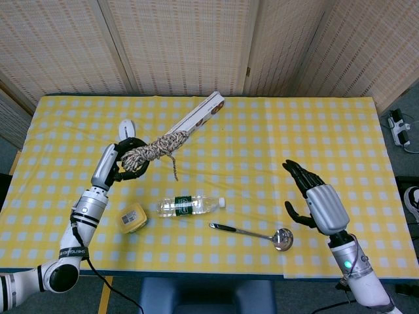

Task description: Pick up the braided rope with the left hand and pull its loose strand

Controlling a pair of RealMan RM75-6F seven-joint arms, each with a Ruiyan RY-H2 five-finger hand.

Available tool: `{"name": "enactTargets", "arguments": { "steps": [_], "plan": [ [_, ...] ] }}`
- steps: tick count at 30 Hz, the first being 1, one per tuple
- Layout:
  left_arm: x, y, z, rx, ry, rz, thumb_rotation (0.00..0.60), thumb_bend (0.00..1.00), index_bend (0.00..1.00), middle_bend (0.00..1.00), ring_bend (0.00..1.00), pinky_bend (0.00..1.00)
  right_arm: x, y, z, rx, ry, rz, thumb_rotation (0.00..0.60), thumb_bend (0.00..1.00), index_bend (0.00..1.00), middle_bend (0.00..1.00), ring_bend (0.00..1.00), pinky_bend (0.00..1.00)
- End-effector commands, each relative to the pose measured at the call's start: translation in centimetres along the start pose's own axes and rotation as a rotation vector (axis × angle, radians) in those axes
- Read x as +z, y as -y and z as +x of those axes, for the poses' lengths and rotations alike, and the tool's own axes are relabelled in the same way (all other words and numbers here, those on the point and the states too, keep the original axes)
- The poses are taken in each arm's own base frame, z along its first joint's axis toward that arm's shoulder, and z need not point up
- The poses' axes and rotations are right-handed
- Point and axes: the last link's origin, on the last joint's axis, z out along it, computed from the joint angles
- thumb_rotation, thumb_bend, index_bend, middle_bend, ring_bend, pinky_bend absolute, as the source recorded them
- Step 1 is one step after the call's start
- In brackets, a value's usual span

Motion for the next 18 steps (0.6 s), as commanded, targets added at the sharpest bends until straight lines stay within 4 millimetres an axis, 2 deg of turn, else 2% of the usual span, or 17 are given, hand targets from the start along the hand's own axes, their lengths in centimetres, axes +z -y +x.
{"name": "enactTargets", "arguments": {
  "steps": [1, 5, 9, 12, 18],
  "plan": [
    [-0.4, 0.2, 0.2, -0.005, 0.007, 0.0, 0.6, 0.73, 0.73, 0.72, 0.71, 0.75, -3.6, -2.8, 0.6, -0.059, -0.022, -0.072, 0.6, 0.48, 0.0, 0.1, 0.16, 0.16],
    [-0.8, 0.4, 0.2, -0.016, 0.011, -0.004, 0.6, 0.73, 0.73, 0.72, 0.71, 0.75, -6.4, -4.5, 0.6, -0.068, -0.032, -0.128, 0.6, 0.48, 0.0, 0.09, 0.14, 0.12],
    [-0.9, 0.5, 0.3, -0.022, 0.011, -0.007, 0.6, 0.73, 0.73, 0.72, 0.71, 0.75, -7.3, -5.2, 0.6, -0.073, -0.035, -0.142, 0.6, 0.48, 0.0, 0.08, 0.11, 0.06],
    [-1.1, 0.6, 0.3, -0.026, 0.013, -0.01, 0.6, 0.73, 0.73, 0.72, 0.7, 0.75, -8.7, -6.5, 0.3, -0.065, -0.044, -0.188, 0.6, 0.48, 0.0, 0.08, 0.1, 0.05],
    [-1.3, 0.8, 0.4, -0.033, 0.014, -0.015, 0.6, 0.73, 0.73, 0.72, 0.7, 0.75, -8.7, -7.0, 0.1, -0.053, -0.055, -0.173, 0.6, 0.48, 0.0, 0.08, 0.1, 0.05]
  ]
}}
